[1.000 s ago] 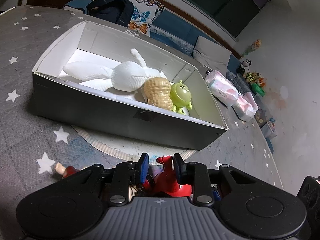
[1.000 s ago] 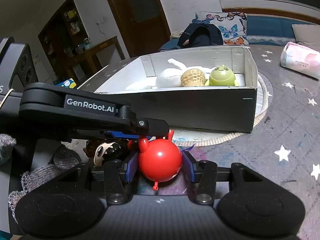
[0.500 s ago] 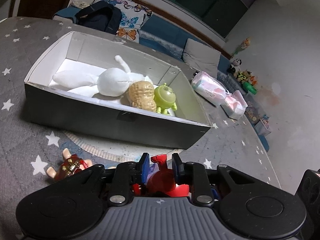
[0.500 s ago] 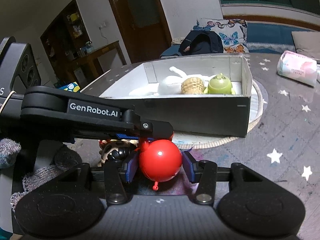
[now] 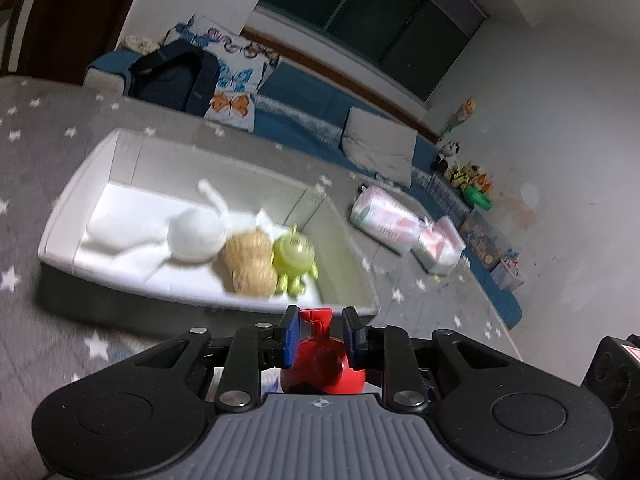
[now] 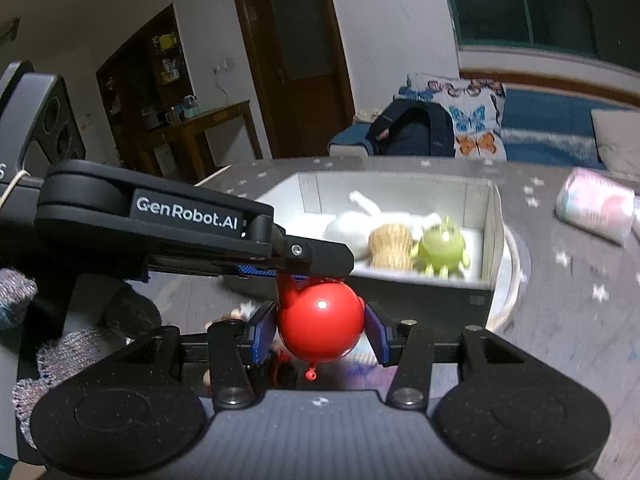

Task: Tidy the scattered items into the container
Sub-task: 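Lift the red toy with the right tool over the box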

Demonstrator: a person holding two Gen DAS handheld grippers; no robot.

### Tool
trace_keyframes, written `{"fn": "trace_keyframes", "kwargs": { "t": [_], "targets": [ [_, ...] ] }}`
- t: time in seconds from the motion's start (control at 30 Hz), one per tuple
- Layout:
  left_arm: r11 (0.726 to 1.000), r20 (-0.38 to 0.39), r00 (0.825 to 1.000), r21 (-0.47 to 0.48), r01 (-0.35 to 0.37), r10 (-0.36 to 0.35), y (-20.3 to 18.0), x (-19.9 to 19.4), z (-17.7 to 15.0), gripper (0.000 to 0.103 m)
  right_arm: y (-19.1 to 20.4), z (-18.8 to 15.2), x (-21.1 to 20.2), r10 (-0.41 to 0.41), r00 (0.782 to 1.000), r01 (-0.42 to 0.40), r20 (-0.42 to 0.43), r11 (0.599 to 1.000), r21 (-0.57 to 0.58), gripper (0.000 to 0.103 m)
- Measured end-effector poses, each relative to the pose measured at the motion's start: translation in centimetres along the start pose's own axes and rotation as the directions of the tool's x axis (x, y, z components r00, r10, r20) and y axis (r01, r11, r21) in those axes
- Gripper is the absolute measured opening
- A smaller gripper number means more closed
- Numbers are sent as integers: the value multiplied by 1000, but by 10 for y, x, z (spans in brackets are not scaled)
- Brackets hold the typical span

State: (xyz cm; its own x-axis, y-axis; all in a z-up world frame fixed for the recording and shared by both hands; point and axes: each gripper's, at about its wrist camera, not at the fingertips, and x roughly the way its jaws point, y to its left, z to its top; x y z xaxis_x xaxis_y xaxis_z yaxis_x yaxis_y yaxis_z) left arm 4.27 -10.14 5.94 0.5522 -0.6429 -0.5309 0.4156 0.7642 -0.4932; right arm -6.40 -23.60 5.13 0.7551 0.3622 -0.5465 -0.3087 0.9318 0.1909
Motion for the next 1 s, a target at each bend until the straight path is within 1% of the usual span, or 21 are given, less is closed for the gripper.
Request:
{"fn": "trace_keyframes", "kwargs": {
  "t": [0.17,0.33,0.47,0.57,0.67,0.7,0.77,1.0],
  "targets": [
    [1000,41,999,12,-24,23,4,-1,24,24,-1,30,14,10,1000,-10,14,999,-34,48],
    [999,44,998,-9,-51,51,17,9,45,24,-7,56,42,38,999,-38,-19,999,-37,48],
    [996,18,996,-22,-82,83,31,25,55,24,-13,67,70,58,996,-60,-72,998,-26,48],
    [994,-19,994,-36,-106,105,44,39,57,26,-17,69,91,68,990,-70,-120,997,-18,48],
    [993,-48,993,-58,-107,104,54,50,60,26,-22,68,104,85,985,-86,-148,996,1,48],
    [992,-57,993,-63,-111,107,57,54,61,25,-23,67,107,87,984,-87,-155,996,7,48],
    [991,-68,991,-61,-116,112,60,60,63,25,-27,68,114,91,981,-90,-171,996,17,48],
    [990,-115,987,-65,-123,114,68,81,64,25,-34,68,139,67,971,-68,-229,998,4,48]
  ]
}}
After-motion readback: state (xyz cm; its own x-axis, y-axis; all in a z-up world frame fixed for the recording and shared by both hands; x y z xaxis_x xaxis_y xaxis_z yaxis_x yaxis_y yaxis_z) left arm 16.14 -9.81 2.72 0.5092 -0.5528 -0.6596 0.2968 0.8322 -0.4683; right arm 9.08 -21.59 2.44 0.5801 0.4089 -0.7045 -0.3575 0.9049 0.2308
